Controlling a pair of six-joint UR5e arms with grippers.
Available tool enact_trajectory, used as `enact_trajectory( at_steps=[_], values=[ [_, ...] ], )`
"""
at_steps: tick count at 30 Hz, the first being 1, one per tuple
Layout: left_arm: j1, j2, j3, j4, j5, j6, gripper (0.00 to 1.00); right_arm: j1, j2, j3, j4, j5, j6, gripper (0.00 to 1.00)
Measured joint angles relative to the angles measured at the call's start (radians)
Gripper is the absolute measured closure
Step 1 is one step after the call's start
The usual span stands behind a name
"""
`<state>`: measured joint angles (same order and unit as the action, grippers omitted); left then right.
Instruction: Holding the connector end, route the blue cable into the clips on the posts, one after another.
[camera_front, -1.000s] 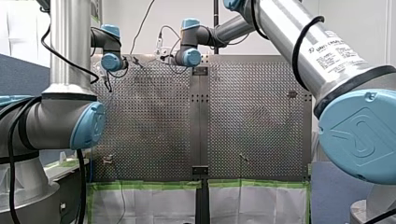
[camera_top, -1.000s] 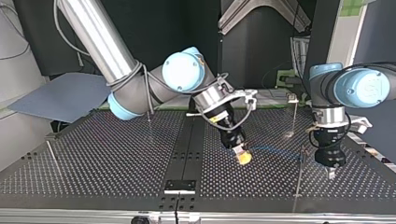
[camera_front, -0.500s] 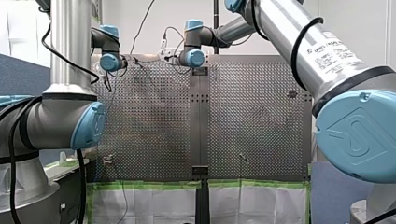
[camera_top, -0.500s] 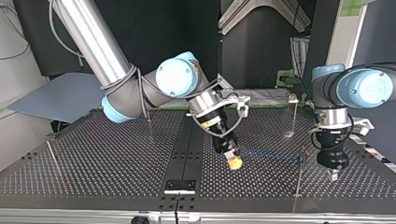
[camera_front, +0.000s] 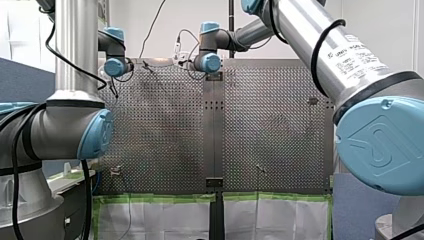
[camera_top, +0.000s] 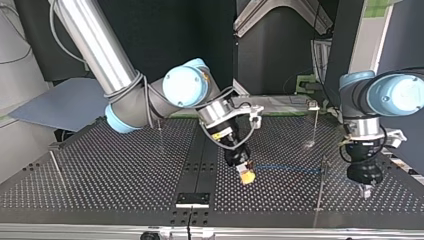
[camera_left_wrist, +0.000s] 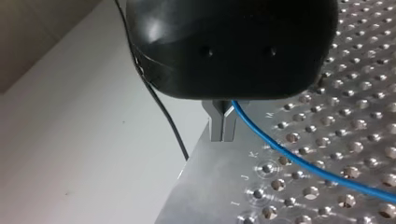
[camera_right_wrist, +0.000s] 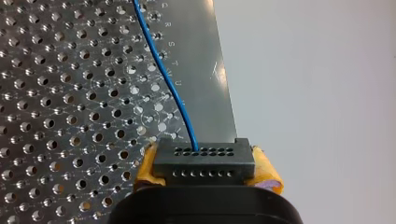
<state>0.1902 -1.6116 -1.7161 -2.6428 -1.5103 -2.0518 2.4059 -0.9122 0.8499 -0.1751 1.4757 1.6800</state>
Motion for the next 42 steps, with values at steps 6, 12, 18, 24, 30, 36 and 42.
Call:
enact_trajectory(
  at_steps=[6, 12, 18, 24, 30, 36, 42],
  values=[
    [0.002, -0.015, 0.0, 0.004, 0.016, -0.007, 1.0, -0.004, 0.0, 0.0, 0.0, -0.01, 0.0, 1.0],
    [0.0, -0.025, 0.0, 0.003, 0.02, -0.009, 1.0, -0.004, 0.0, -0.001, 0.001, -0.013, 0.0, 1.0],
    [0.0, -0.025, 0.0, 0.008, 0.02, -0.014, 1.0, -0.006, 0.001, -0.002, 0.002, -0.014, 0.001, 1.0],
    [0.005, -0.026, 0.0, 0.036, 0.044, -0.044, 1.0, -0.017, 0.003, -0.006, 0.001, -0.013, 0.007, 1.0],
    [0.012, -0.037, 0.0, 0.079, 0.069, -0.09, 1.0, -0.029, 0.009, -0.013, 0.003, -0.014, 0.015, 1.0],
    [0.011, -0.063, 0.0, 0.097, 0.095, -0.113, 1.0, -0.038, 0.015, -0.018, 0.004, -0.015, 0.024, 1.0],
    [0.01, -0.067, 0.0, 0.109, 0.112, -0.129, 1.0, -0.044, 0.02, -0.023, 0.004, -0.017, 0.029, 1.0]
  ],
)
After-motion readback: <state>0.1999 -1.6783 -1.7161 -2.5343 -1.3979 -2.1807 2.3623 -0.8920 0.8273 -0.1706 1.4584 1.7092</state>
